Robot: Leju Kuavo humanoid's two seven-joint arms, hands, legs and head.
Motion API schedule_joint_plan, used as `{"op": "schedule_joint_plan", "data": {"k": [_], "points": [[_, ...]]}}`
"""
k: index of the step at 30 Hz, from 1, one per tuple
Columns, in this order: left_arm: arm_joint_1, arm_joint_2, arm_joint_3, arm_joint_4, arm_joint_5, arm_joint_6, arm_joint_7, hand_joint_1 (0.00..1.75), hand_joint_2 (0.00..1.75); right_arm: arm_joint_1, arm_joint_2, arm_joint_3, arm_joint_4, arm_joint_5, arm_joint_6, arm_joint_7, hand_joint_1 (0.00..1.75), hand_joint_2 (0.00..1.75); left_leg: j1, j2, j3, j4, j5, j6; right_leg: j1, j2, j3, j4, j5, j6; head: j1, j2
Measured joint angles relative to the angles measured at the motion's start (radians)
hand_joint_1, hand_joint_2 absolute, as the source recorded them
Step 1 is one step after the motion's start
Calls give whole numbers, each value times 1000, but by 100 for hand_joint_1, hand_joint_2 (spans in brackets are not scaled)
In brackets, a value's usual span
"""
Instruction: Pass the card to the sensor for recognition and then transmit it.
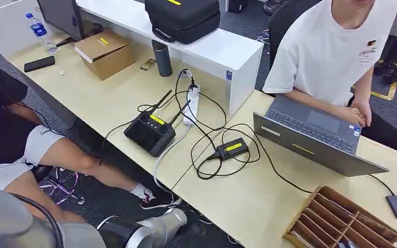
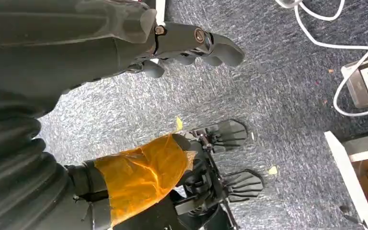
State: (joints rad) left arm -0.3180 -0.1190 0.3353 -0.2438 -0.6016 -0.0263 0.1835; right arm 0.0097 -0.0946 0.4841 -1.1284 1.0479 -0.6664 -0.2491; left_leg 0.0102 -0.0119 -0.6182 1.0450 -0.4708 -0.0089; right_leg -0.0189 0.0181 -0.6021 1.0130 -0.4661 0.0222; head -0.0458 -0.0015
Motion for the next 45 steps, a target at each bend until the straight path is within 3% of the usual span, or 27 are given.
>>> {"op": "schedule_joint_plan", "data": {"k": [9, 10, 12, 14, 21, 34, 37, 40, 43, 44, 45], "points": [[0, 0, 6, 0, -3, -2, -6, 0, 175, 0, 0, 0, 2, -14, 9, -8, 175, 175, 0, 0, 0, 0, 0, 0, 0, 0, 0, 0, 0, 0, 0, 0], [0, 0, 7, 0, -3, -2, -6, 0, 175, 0, 0, 0, 2, -16, 9, -8, 164, 175, 0, 0, 0, 0, 0, 0, 0, 0, 0, 0, 0, 0, 0, 0], [0, 0, 7, 0, -3, -3, -6, 0, 175, -1, 0, 0, 2, -19, 9, -8, 164, 175, 0, 0, 0, 0, 0, 0, 0, 0, 0, 0, 0, 0, 0, 0], [0, 1, 8, 0, -3, -3, -6, 0, 175, -2, -2, 0, 2, -20, 8, -11, 152, 175, 0, 0, 0, 0, 0, 0, 0, 0, 0, 0, 0, 0, 0, 0], [0, 2, 8, 0, -3, -4, -6, 0, 175, -4, -4, 0, -1, -24, 9, -11, 152, 175, 0, 0, 1, 0, 0, 0, 0, 0, 0, 0, 0, 0, 0, 0], [0, 3, 8, 0, -6, -5, -8, 0, 175, 7, -13, 0, -6, -27, 16, -11, 133, 175, 0, 0, 1, 0, 0, 0, 0, 0, 0, 0, 0, 0, 0, 0], [0, 3, 8, 0, -7, -5, -9, 0, 175, 8, -14, 0, -7, -27, 19, -11, 136, 175, 0, 0, 1, 0, 0, 0, 0, 0, 0, 0, 0, 0, 0, 0], [0, 3, 9, 0, -8, -5, -9, 0, 175, 9, -15, 0, -8, -27, 21, -10, 117, 175, 0, 0, 1, 0, 0, 0, 0, 0, 0, 0, 0, 0, 0, 0], [0, 3, 9, 0, -10, -5, -10, 0, 175, 9, -16, 0, -8, -28, 24, -10, 117, 175, 0, 0, 1, 0, 0, 0, 0, 0, 0, 0, 0, 0, 0, 0], [0, 3, 9, 0, -10, -5, -11, 0, 175, 9, -16, 0, -8, -28, 24, -10, 103, 175, 0, 0, 1, 0, 0, 0, 0, 0, 0, 0, 0, 0, 0, 0], [0, 3, 9, 0, -10, -5, -13, 0, 175, 9, -16, 0, -9, -29, 24, -10, 105, 175, 0, 0, 1, 0, 0, 0, 0, 0, 0, 0, 0, 0, 0, 0]]}}
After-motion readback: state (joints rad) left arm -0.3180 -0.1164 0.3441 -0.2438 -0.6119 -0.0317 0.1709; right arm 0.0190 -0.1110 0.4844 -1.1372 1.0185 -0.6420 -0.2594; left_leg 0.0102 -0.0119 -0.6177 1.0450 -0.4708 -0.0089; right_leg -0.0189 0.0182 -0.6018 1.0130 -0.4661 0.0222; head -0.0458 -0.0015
